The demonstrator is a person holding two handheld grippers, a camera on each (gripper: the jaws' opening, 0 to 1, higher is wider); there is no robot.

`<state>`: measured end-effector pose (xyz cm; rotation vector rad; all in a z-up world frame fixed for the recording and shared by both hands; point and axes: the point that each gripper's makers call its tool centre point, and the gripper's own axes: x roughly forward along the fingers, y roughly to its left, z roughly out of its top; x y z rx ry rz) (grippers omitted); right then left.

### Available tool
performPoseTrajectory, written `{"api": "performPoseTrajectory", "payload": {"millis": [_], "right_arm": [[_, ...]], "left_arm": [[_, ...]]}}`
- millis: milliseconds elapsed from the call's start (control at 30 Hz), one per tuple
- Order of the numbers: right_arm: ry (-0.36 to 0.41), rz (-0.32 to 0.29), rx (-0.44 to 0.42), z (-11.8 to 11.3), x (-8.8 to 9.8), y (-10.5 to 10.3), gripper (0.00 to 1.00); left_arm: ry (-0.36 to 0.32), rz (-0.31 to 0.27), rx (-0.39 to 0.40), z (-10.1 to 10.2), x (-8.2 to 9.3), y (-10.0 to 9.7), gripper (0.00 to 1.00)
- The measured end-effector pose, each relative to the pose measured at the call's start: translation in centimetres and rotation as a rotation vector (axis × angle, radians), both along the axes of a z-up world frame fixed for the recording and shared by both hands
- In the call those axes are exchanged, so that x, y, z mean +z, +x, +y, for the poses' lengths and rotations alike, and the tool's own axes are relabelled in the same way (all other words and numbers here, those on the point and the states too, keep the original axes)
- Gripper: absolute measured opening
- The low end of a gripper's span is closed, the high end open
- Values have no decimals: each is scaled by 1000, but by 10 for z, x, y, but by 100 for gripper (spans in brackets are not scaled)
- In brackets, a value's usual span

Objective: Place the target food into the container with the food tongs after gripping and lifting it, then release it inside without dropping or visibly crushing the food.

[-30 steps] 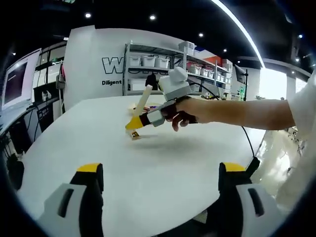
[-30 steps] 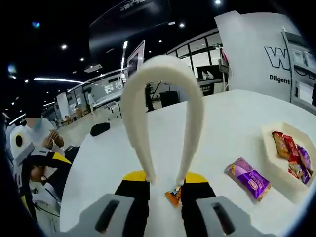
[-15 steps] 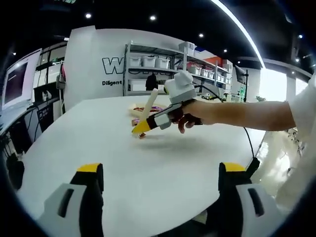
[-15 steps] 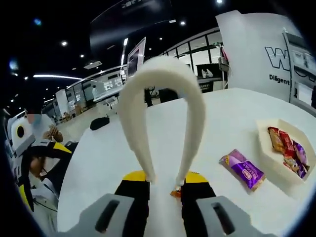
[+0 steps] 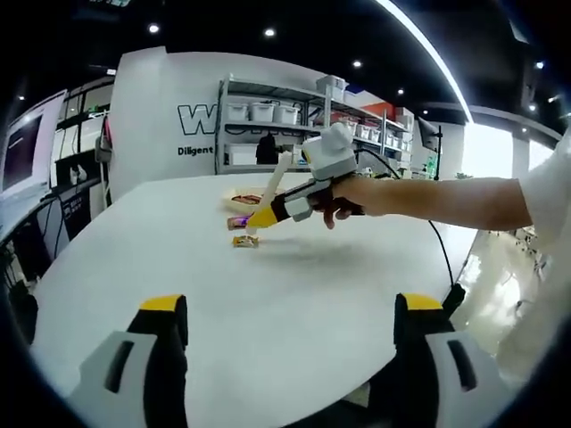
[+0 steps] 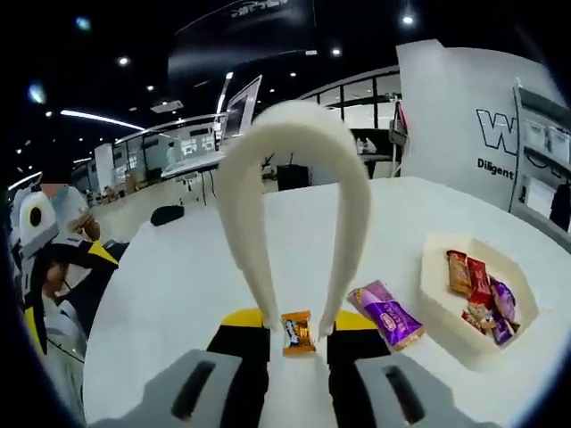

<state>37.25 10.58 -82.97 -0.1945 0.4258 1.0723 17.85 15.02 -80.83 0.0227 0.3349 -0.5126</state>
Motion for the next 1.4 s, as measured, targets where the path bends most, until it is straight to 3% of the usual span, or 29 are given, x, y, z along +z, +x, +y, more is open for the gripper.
{"api": "performPoseTrajectory", "payload": {"millis": [200, 300, 533, 1333, 1400], "right_arm": [[-25, -18, 21, 7, -10, 1, 17], [-50, -60, 34, 8, -11, 5, 18], [-43, -28, 49, 9, -16, 6, 18], [-76, -68, 56, 6, -25, 4, 13], [-27, -12, 31, 5, -24, 3, 12]], "left_arm": [[2, 0, 15, 5, 1, 0, 95], [4, 1, 17, 7, 1, 0, 94], [2, 1, 26, 10, 1, 0, 94], [5, 8, 21, 10, -3, -1, 93], [4, 8, 24, 11, -3, -1, 93]]}}
